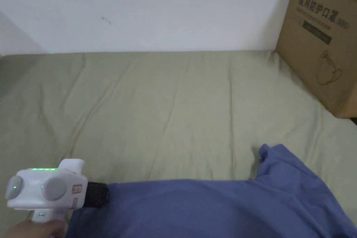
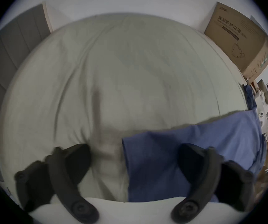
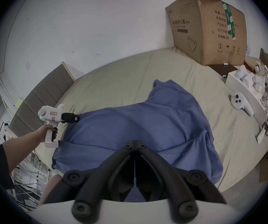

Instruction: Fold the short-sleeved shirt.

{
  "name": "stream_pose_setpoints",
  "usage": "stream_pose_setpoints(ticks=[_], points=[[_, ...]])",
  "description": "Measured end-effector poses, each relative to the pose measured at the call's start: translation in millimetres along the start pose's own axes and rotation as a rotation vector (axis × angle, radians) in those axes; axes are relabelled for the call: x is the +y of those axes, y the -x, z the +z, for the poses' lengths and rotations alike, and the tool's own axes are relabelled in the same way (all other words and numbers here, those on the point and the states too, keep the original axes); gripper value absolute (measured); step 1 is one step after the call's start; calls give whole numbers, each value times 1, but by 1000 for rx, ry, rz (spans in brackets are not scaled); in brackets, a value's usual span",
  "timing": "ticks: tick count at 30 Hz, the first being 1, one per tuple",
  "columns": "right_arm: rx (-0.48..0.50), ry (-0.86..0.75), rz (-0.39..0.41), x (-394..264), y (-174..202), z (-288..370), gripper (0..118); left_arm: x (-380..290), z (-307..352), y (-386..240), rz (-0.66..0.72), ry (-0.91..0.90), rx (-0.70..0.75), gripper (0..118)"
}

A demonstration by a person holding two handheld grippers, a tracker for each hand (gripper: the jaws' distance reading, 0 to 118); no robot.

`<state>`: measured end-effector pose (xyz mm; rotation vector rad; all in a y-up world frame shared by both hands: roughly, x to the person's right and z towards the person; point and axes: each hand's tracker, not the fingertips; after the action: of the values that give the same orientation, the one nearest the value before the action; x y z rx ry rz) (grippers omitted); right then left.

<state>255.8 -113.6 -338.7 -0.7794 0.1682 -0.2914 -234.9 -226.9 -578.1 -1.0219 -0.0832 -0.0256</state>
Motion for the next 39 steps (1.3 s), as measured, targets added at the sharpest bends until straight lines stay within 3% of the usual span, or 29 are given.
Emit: stream_pose_setpoints(ticks=[2,3,4,5,6,8,12,13,14,15,16,19,22,24,26,27,28,29,32,33,39], points=[[-3,8,-14,-1,-3,-2,0,-8,17,-14,-38,-43,40,79],[3,11,-27,-1,-7,-4,0,-10,21,-19,-61,-43,52,59],[31,10,-65,0,-12,-7,0,-11,23,-21,-65,-31,41,31],[46,-5,-103,3,-17,-9,0,-12,27,-15,-66,-27,41,13],[50,-51,-156,9,-23,-9,0,-11,28,-13,-59,-19,18,5],[56,-126,-198,29,-33,-12,0,-11,32,-9,-20,-17,-14,4],[-30,-155,-161,101,-61,-46,2,-4,57,-7,1,-55,-50,4],[-42,-146,-140,120,-70,-61,31,0,66,-7,16,-74,-78,4],[-70,-94,-108,140,-80,-79,74,2,74,-7,26,-84,-99,4],[-114,0,-96,156,-89,-100,108,3,82,-7,30,-91,-108,4],[-155,114,-94,170,-100,-126,118,4,89,-7,27,-96,-105,4],[-226,318,-123,183,-133,-187,118,8,104,-8,17,-113,-118,4],[-284,389,-139,178,-152,-223,117,10,110,-10,14,-115,-122,4],[-273,435,-158,173,-158,-233,108,10,111,-10,16,-108,-129,4],[-227,429,-157,167,-154,-227,42,11,107,-10,9,-96,-131,4],[-228,410,-147,164,-149,-224,42,11,105,-11,4,-90,-125,4],[-298,395,-98,161,-144,-222,33,10,104,-10,0,-87,-122,4],[-291,395,-90,158,-142,-217,7,11,101,-11,-1,-86,-124,4],[-197,366,-145,151,-140,-206,3,9,97,-9,14,-94,-106,4],[-206,342,-141,152,-139,-201,3,10,95,-9,24,-104,-100,4],[-222,114,-31,188,-119,-167,2,30,98,2,118,-205,-80,4]])
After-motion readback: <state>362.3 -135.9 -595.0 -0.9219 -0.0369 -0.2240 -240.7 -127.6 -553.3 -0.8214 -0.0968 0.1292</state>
